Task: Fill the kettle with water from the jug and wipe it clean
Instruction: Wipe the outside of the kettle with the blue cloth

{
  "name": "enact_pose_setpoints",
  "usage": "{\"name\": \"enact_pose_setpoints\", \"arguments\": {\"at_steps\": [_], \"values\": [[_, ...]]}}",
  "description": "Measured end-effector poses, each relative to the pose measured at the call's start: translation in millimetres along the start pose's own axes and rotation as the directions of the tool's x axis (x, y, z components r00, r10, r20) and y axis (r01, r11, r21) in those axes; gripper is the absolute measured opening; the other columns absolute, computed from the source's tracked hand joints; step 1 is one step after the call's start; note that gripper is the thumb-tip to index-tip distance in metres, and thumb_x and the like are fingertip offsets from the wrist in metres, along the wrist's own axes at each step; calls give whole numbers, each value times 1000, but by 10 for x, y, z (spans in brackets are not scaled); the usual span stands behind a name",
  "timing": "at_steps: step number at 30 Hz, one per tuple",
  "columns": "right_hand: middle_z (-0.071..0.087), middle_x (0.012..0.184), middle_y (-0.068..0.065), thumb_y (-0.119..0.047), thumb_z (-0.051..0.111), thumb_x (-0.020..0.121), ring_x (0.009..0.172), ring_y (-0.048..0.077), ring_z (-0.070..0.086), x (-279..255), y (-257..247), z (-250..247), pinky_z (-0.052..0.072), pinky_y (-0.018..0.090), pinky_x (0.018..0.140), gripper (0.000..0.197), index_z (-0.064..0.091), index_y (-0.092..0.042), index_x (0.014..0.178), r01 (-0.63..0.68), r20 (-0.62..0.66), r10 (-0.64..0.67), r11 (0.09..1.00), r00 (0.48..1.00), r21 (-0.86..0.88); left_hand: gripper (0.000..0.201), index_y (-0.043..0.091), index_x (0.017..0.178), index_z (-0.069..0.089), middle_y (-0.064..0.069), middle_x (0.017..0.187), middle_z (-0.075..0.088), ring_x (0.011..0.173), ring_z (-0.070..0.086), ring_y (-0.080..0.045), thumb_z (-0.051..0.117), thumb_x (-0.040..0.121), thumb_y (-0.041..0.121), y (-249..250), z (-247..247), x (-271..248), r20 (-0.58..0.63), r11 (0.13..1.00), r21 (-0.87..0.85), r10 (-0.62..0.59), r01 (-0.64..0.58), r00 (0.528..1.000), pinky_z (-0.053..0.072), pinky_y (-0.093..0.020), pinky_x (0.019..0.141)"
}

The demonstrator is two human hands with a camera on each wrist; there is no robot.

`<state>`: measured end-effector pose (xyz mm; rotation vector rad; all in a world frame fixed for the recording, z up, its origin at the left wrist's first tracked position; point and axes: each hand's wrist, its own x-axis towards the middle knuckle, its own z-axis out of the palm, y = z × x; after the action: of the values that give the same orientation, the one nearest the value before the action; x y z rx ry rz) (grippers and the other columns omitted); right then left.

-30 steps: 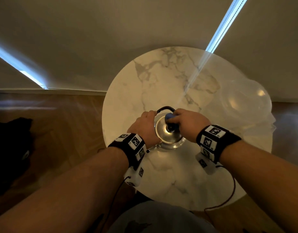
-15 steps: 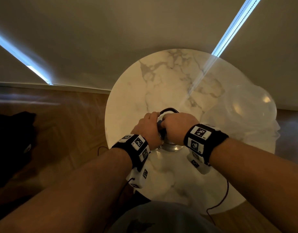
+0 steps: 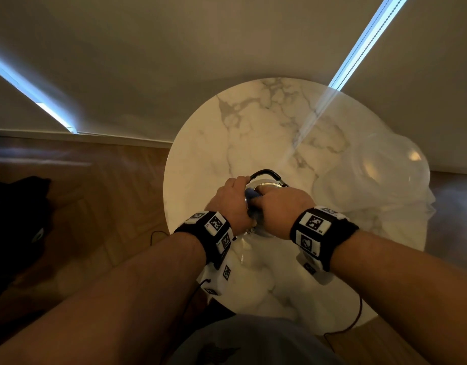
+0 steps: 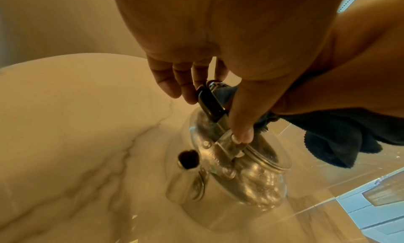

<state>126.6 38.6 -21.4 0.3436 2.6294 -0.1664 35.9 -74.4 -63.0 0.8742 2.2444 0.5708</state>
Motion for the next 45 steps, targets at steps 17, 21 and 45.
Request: {"name": "enact_pose_setpoints", "arguments": {"at_steps": [17,21,45], "values": [[11,162,4,-12,54,94,106,31,53,-218,-264,123,55,45,79,62,35,-16,153,-121,-55,125,990,991,74,94,26,154,38,-7,149,48,135,51,-28,84,73,40,-63,-49,-14,29,999,-25,46,-45,999,48,-46,109],[16,160,1,-4,56,90,95,26,56,-487,-249,358,56,39,75,80,20,-20,159,-73,-19,75,994,997,87,85,28,138,49,-1,131,60,121,58,-25,72,62,58,-110,-19,47,31,996,-24,92,-91,995,56,-47,98],[-1,169,-16,-6,41,93,101,25,65,-560,214,671,52,32,78,82,5,-36,161,-361,-46,404,857,914,367,48,28,145,49,-1,129,56,102,64,-21,59,99,21,-22,-188,-9,9,981,-188,57,-54,998,48,-30,89]]}}
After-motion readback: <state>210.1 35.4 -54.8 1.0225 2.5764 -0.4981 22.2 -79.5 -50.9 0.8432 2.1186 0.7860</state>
